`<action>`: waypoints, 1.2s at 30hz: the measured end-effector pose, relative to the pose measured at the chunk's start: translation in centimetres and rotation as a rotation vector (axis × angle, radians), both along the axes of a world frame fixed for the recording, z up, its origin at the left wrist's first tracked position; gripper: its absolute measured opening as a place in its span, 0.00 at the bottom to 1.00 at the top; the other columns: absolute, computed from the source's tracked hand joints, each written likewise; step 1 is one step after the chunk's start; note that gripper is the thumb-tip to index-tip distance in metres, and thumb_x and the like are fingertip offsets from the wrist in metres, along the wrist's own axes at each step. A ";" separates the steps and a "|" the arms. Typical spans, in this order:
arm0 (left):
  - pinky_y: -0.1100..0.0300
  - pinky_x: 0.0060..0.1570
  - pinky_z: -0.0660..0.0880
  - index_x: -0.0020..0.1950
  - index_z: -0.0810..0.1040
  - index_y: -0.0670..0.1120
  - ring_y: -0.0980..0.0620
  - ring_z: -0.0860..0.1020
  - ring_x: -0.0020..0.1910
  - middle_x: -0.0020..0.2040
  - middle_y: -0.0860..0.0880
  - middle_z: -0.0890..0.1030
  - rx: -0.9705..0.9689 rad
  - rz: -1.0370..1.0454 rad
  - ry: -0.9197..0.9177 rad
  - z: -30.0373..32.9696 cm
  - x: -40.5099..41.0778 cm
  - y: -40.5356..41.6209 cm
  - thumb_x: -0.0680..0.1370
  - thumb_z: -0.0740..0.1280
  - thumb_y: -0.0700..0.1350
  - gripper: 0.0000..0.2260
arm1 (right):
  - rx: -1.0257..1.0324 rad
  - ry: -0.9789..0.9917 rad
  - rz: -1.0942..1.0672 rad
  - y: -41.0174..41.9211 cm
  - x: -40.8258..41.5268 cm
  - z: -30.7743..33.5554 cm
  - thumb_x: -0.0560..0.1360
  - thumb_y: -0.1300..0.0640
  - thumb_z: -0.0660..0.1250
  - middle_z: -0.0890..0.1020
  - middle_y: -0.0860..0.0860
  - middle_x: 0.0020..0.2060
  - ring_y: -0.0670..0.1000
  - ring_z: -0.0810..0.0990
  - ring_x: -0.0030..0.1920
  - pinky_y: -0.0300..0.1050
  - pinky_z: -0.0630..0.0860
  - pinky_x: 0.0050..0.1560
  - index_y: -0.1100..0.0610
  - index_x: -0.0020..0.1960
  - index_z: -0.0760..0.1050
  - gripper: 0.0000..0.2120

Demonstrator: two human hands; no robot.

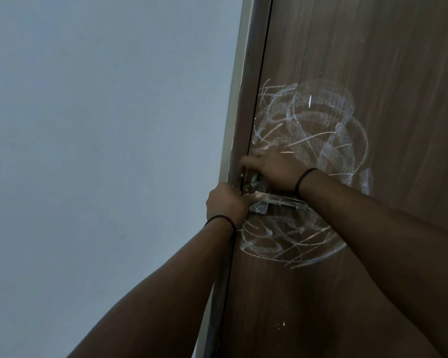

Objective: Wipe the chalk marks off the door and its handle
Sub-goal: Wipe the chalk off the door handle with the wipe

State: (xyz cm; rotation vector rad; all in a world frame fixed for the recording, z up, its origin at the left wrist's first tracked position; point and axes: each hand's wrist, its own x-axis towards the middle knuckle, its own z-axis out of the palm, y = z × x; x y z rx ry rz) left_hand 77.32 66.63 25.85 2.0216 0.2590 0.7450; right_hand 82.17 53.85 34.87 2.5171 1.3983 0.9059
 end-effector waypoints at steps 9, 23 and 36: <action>0.48 0.41 0.83 0.41 0.78 0.45 0.45 0.83 0.37 0.38 0.46 0.83 -0.024 0.004 -0.034 0.3 0.3 -0.1 0.65 0.77 0.64 0.23 | 0.194 -0.027 0.010 0.1 0.5 0.4 0.73 0.63 0.65 0.78 0.53 0.47 0.55 0.78 0.41 0.46 0.75 0.39 0.46 0.62 0.67 0.22; 0.47 0.39 0.83 0.39 0.78 0.43 0.45 0.83 0.36 0.36 0.45 0.83 -0.024 0.004 -0.015 0.4 0.3 -0.5 0.66 0.77 0.62 0.22 | 0.802 0.057 -0.041 -1.2 -0.2 -1.9 0.70 0.64 0.72 0.83 0.52 0.37 0.51 0.80 0.36 0.44 0.77 0.35 0.56 0.43 0.78 0.05; 0.46 0.40 0.83 0.40 0.78 0.44 0.45 0.83 0.37 0.36 0.45 0.83 -0.045 -0.006 0.010 0.7 0.2 -0.3 0.65 0.78 0.61 0.22 | 0.437 -0.026 -0.022 0.3 0.2 -1.4 0.71 0.65 0.71 0.84 0.54 0.45 0.54 0.80 0.47 0.46 0.76 0.48 0.57 0.47 0.86 0.08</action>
